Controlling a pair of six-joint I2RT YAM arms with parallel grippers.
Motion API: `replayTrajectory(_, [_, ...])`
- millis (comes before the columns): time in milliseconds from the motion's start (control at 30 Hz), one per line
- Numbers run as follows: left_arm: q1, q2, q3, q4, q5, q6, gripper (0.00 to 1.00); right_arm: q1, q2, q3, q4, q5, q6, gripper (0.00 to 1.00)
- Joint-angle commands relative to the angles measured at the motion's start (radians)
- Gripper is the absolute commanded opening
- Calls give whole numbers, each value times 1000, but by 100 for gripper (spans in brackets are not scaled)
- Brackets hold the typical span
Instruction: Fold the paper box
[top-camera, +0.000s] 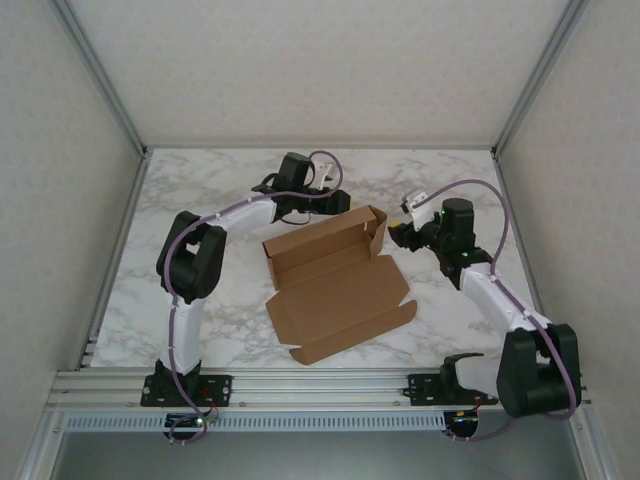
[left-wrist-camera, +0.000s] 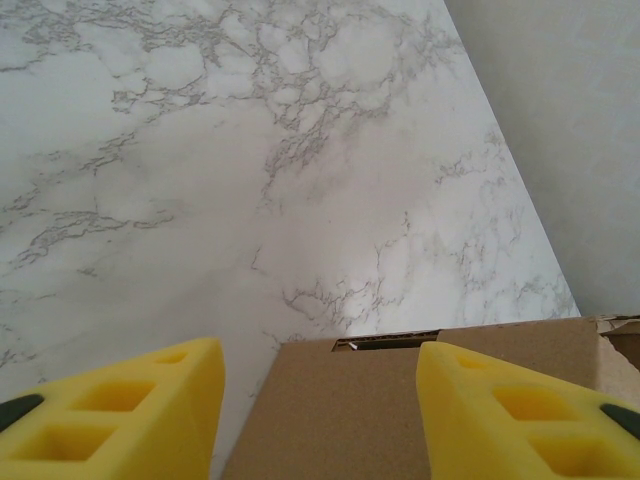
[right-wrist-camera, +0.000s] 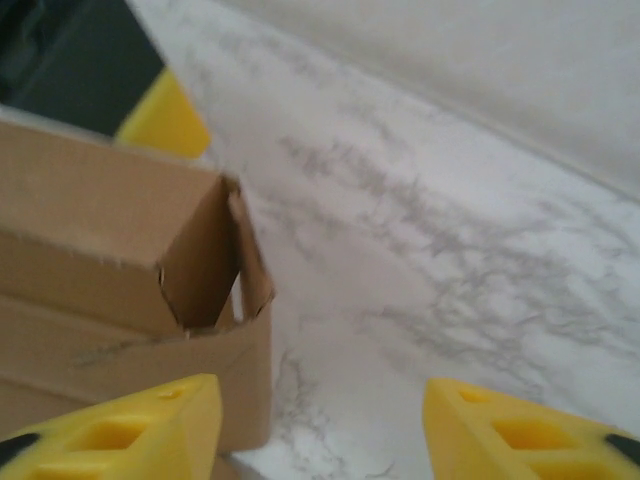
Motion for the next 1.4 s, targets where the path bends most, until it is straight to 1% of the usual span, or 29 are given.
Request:
replayTrajectory(0, [-1, -5, 3, 10, 10, 2, 53, 15, 63, -2, -48, -40, -65, 59])
replayTrajectory(267, [-3, 3, 0, 20, 22, -7, 52, 46, 189, 46, -48, -21, -74, 57])
replayTrajectory(367, [-7, 5, 2, 22, 33, -7, 52, 68, 234, 83, -58, 4, -86, 58])
replayTrajectory(433, [-8, 5, 2, 23, 40, -7, 51, 82, 259, 93, -37, 45, -94, 59])
replayTrajectory(567, [-12, 10, 2, 24, 48, -7, 51, 88, 299, 115, 2, 71, -92, 59])
replayTrajectory(733, [-18, 11, 2, 29, 62, -10, 50, 117, 341, 153, 17, 73, -94, 55])
replayTrajectory(967, [-18, 15, 4, 26, 68, -7, 49, 177, 342, 159, 61, 71, -90, 46])
replayTrajectory(1033, [-17, 16, 5, 24, 65, -6, 48, 179, 332, 153, 63, 60, -91, 47])
replayTrajectory(1167, [-5, 19, 8, 21, 59, -11, 47, 169, 315, 152, 50, 78, -105, 50])
replayTrajectory(1300, [11, 27, 13, 36, 68, -37, 47, 149, 319, 159, 80, 77, -80, 46])
replayTrajectory(1367, [18, 32, 15, 36, 71, -43, 47, 145, 333, 174, 85, 75, -73, 41])
